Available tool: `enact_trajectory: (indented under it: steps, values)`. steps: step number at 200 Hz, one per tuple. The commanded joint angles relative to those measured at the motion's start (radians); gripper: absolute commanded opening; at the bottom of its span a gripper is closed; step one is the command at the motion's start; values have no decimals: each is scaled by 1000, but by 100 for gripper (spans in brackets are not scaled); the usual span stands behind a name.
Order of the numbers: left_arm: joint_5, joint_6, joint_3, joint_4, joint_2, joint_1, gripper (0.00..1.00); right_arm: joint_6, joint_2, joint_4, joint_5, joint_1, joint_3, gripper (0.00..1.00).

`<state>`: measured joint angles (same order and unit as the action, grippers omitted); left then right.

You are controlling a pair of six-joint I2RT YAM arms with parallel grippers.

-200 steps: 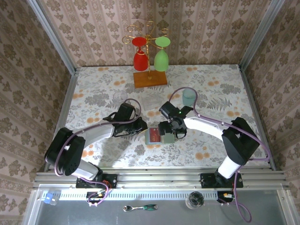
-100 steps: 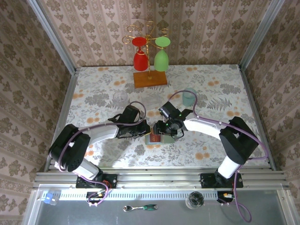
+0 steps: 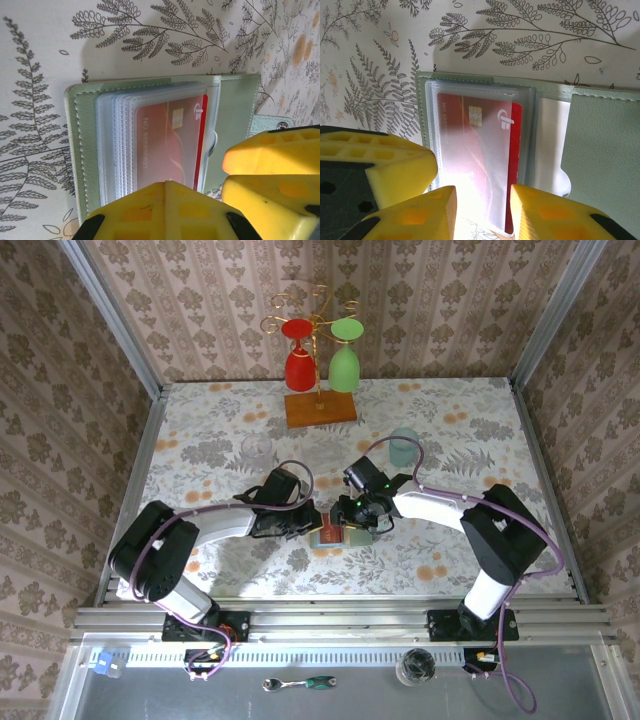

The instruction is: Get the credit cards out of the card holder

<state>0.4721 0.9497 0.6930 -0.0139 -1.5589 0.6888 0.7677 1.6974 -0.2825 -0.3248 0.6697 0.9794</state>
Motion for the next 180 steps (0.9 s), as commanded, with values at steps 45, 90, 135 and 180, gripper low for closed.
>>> enact_trajectory:
  steps: [45, 90, 135, 180]
  values:
    - [9, 2, -16, 0, -25, 4, 0, 21, 34, 47, -47, -11, -16, 29]
    - [-2, -9, -23, 12, -44, 0, 0, 21, 43, 58, -54, -12, -22, 27]
    - [-15, -20, -23, 37, -38, -1, 0, 22, 49, 65, -56, -14, -28, 27]
    - [-15, -20, -25, 40, -37, -4, 0, 23, 63, 77, -64, -13, -30, 24]
